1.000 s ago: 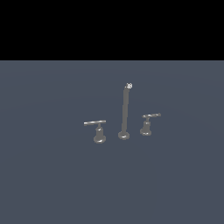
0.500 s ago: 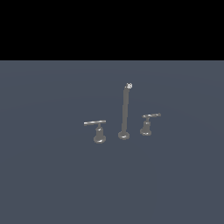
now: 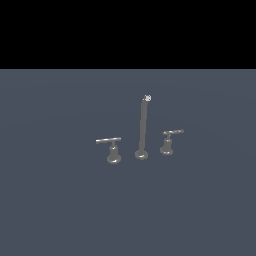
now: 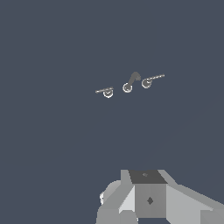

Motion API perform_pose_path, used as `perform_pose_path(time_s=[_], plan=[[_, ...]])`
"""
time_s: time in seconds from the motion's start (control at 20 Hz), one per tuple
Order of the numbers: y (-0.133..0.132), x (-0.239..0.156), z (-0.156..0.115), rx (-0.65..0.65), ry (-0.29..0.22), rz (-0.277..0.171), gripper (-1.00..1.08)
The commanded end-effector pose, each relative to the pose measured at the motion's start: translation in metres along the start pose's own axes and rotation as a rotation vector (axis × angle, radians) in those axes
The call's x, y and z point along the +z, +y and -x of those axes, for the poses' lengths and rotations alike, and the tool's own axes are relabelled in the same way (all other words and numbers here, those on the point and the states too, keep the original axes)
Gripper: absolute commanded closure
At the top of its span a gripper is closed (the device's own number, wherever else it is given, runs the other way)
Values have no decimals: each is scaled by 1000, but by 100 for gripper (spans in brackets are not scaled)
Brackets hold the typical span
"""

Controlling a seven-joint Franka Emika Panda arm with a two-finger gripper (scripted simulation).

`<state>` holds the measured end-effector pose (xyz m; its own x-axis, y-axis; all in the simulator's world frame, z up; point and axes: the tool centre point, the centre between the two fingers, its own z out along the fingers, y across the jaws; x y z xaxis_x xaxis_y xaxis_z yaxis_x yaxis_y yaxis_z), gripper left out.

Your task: Turn on the faucet by rotating a designated handle.

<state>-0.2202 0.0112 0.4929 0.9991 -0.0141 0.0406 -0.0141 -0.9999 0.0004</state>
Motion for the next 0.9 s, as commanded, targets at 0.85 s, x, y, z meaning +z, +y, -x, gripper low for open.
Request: perform_pose_path(time_s=[0.85], plan=[[42,96,-130,444,-14,-1,108]])
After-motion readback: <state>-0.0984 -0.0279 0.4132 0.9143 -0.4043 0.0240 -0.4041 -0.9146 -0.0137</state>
